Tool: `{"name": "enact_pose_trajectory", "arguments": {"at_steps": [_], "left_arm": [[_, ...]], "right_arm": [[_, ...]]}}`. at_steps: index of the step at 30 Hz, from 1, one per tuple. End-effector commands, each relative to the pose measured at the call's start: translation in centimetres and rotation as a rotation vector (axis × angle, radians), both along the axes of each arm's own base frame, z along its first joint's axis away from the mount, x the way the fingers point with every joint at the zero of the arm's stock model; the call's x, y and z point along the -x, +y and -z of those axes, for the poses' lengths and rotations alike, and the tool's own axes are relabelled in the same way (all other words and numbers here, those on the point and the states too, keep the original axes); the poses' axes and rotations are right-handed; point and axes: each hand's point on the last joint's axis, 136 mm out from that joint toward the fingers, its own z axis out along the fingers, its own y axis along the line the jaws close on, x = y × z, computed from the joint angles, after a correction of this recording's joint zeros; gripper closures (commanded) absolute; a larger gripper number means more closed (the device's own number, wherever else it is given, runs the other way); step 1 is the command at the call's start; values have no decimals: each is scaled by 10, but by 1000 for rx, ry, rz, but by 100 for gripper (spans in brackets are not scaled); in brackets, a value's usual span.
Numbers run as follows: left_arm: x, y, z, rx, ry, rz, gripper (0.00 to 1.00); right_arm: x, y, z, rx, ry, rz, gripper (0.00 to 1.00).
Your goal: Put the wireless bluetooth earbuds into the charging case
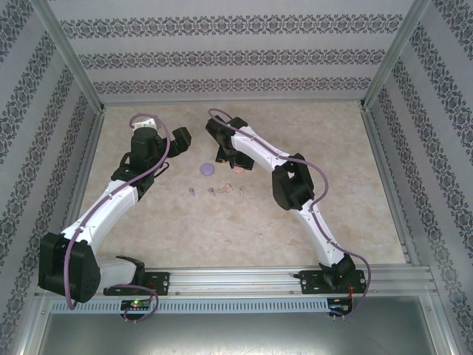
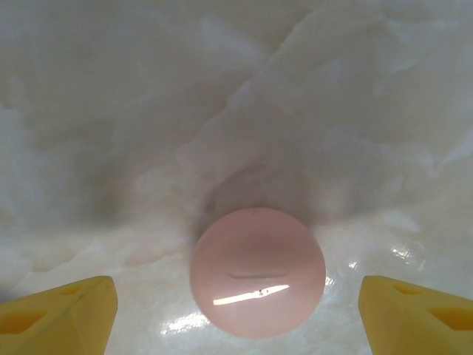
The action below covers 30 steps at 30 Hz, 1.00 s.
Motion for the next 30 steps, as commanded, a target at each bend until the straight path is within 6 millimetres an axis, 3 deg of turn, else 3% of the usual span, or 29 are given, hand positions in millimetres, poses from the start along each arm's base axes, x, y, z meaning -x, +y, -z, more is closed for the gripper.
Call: {"name": "enact_pose_trajectory", "arguments": {"at_steps": [1, 19, 30], "left_arm": [[-6, -1, -6, 26, -23, 2, 0], [-6, -4, -7, 37, -22, 20, 0], [-4, -11, -7, 50, -16, 59, 0]], "right_arm": [[1, -13, 7, 28, 23, 36, 16], [1, -14, 28, -9, 44, 32, 30], [-4, -13, 36, -5, 39, -35, 32]]}}
